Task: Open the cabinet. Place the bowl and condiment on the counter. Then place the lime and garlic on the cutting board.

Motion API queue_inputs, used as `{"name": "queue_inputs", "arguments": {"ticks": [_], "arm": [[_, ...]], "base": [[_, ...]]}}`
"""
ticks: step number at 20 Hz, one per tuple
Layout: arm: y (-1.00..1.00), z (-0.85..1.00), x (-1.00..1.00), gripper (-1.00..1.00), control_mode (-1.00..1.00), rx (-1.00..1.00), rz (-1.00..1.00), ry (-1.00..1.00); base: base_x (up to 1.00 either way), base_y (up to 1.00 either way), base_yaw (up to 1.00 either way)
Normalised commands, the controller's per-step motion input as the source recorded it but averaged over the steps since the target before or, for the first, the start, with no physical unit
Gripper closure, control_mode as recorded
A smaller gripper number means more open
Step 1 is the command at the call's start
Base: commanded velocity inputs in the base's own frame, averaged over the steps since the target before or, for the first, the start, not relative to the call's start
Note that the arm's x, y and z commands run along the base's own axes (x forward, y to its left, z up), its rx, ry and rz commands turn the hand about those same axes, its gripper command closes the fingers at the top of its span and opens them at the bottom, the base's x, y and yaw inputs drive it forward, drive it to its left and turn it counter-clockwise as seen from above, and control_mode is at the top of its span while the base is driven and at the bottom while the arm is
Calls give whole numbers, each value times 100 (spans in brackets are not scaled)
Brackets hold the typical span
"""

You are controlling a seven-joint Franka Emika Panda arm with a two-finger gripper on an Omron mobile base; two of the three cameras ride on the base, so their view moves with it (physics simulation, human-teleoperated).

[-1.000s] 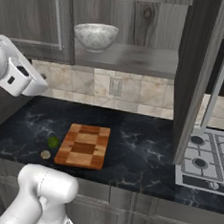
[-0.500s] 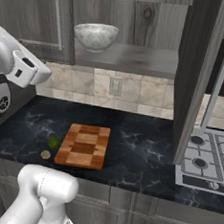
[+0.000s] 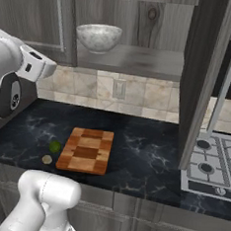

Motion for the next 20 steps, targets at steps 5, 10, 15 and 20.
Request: {"name": "queue_inputs", "arguments": {"ticks": [5, 10, 15, 20], "arm": [[14, 5, 23, -100, -100, -11, 7, 2], [8, 1, 27, -100, -100, -2, 0, 3], [2, 0, 29, -100, -100, 0, -1, 2], [0, 1, 32, -100, -100, -1, -2, 0]], "base": [[0, 0, 0], [0, 0, 0], [0, 0, 0], [0, 0, 0]]}}
